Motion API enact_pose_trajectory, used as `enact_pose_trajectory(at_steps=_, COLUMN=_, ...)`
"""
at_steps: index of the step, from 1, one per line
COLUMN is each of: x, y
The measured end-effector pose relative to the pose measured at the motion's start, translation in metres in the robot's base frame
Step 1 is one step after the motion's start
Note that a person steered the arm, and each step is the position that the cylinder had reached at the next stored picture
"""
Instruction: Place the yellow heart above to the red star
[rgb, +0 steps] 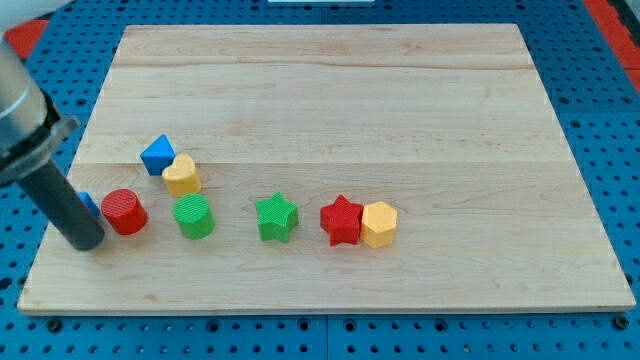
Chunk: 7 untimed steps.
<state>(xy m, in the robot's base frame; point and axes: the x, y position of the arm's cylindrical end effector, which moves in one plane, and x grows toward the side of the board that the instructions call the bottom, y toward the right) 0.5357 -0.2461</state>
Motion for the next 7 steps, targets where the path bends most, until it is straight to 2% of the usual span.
enact_pose_trajectory(at_steps=1, x=-0.004, y=-0.005)
enact_pose_trajectory(at_steps=2, x=0.039, y=0.003)
enact_pose_trajectory(at_steps=3, x=0.059, y=-0.057)
enact_pose_trajectory(at_steps=6, x=0.02, y=-0.059)
enact_pose_trajectory(at_steps=7, x=-0.038, y=-0.059)
